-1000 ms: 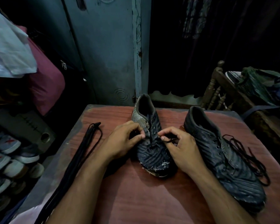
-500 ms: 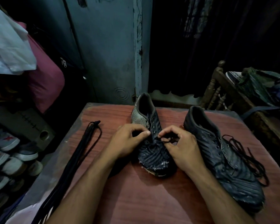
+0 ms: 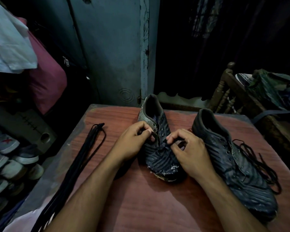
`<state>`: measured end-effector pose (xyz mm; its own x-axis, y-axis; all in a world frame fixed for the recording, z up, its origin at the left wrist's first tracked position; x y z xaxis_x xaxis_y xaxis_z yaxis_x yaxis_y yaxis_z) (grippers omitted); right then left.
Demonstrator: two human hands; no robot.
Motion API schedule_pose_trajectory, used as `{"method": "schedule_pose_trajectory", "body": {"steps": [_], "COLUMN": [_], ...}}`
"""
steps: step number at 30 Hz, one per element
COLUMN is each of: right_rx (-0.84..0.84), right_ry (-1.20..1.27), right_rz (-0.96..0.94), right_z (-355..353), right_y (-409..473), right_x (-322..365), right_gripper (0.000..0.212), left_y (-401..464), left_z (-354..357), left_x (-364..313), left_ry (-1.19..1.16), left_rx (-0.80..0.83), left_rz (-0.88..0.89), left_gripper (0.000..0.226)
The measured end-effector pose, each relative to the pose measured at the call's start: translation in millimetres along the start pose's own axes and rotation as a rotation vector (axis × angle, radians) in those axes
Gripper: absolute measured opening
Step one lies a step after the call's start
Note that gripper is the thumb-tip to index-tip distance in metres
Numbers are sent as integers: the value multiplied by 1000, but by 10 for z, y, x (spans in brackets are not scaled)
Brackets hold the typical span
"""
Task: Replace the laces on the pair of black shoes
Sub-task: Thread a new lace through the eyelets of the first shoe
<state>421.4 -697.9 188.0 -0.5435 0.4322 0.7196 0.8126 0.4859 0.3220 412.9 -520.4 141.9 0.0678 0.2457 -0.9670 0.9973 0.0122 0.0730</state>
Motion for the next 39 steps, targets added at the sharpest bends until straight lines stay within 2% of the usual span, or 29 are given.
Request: {"method": "schedule_pose_trajectory", "body": {"steps": [3,5,8,10,13,17,20,24,28,31,35,39], "right_rx": [52,85,119,131,126,45,-2,-46,-51,-38,-37,-38], "right_ry": [-15,-32,-36,-32,-60,-45,-53,-74,-109,-104,-95,-121], "right_rz": [-43,-69,-75,-71,-71,-65,-61,-56,-70,-84,-100,-126], "right_z": [16,29,27,17,6,-64,-86,-96,-94,-79,-87,-83], "right_y": [6,6,8,13,9,6,1,-12,-3,-3,-5,-18], "right_x": [60,91,95,80,76,59,58,64,72,81,85,103], "right_gripper": [37,37,31,25,19,19,18,17,16,17,18,21], "left_y": [-11,-20,-28,-31,-46,-56,-35,-39,-17,-13,-12,1], "left_z": [-75,-113,-126,-121,-94,-87,-121,9,80,56,44,136], "left_x": [47,56,48,34,-21,-47,-21,-139,-157,-186,-231,-250], "left_ry": [-139,-151,-169,-210,-245,-279,-163,4,189,371,402,410], "left_rx": [-72,-100,-121,-127,-114,-107,-102,-1,84,70,34,134], "left_rz": [-41,-61,-77,-78,-62,-69,-62,36,81,94,117,133], "left_gripper": [18,13,14,22,29,24,15,25,11,21,23,22]}}
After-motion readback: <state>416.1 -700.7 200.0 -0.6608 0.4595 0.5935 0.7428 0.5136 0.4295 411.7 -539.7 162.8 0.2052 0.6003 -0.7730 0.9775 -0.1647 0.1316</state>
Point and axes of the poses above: each hand's wrist, its own y-axis towards the middle knuckle, its own z-axis out of the palm, x = y × z, the point moved 10 cm from there along y, towards the middle knuckle, and after that the axes turned 9 degrees about x, right-handed, at the moved point
